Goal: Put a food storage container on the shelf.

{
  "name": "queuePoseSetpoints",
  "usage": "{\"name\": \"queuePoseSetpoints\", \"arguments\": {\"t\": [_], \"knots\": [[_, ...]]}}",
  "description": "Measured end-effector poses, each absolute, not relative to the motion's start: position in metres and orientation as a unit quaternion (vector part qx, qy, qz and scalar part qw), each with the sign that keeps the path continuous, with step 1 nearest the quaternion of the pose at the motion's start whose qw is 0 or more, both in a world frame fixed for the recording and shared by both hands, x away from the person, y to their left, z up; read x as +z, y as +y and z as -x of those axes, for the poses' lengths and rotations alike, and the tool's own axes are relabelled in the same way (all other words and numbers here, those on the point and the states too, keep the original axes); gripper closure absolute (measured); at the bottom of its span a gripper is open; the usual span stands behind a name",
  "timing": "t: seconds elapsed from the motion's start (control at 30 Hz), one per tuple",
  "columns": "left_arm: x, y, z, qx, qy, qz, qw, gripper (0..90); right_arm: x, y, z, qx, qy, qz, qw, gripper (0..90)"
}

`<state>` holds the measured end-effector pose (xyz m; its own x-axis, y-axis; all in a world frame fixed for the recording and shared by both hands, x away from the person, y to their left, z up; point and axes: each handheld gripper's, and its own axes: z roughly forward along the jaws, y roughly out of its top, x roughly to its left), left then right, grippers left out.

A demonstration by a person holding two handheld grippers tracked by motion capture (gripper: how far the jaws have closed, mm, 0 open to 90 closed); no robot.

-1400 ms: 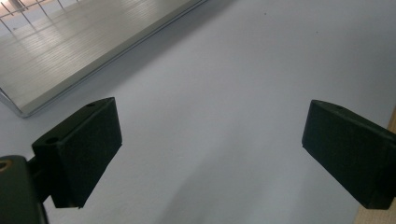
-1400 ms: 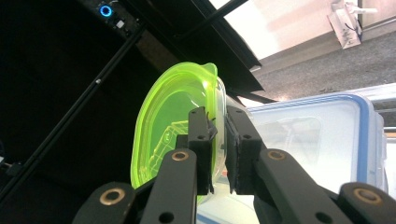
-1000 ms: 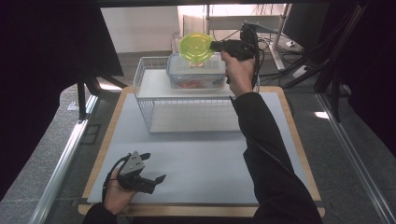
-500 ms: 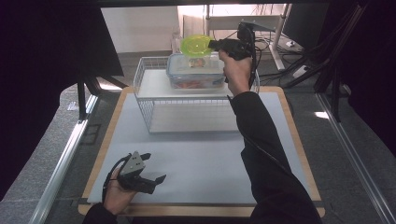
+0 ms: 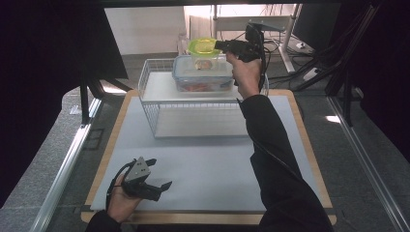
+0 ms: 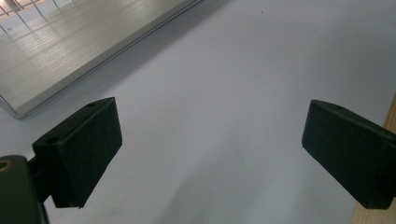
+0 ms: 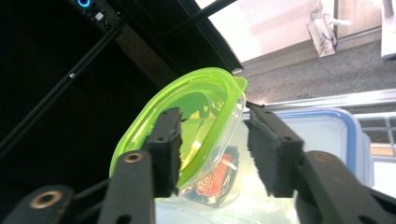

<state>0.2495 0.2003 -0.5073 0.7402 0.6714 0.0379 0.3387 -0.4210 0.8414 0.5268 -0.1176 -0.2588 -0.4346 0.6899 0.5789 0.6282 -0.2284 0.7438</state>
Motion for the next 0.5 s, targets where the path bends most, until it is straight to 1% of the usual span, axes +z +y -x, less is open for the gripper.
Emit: {"name": "queuePoseSetpoints", "arguments": {"t": [0.1, 0.2, 0.4, 0.5], "knots": [[-0.5073, 0.2002, -0.2495, 0.188, 0.307, -0.822, 0.442, 4.8, -0.2581, -0.1182, -0.5268, 0.576, 0.631, -0.518, 0.037, 41.4], [-0.5074, 0.1999, -0.2494, 0.188, 0.307, -0.822, 0.441, 4.8, -0.2583, -0.1197, -0.5266, 0.576, 0.641, -0.506, 0.044, 34.8], [-0.5076, 0.1995, -0.2495, 0.188, 0.307, -0.823, 0.44, 4.8, -0.2569, -0.1223, -0.523, 0.574, 0.66, -0.482, 0.052, 27.8], [-0.5076, 0.1993, -0.2494, 0.188, 0.307, -0.822, 0.441, 4.8, -0.2553, -0.1221, -0.5194, 0.568, 0.675, -0.465, 0.072, 23.6]]}}
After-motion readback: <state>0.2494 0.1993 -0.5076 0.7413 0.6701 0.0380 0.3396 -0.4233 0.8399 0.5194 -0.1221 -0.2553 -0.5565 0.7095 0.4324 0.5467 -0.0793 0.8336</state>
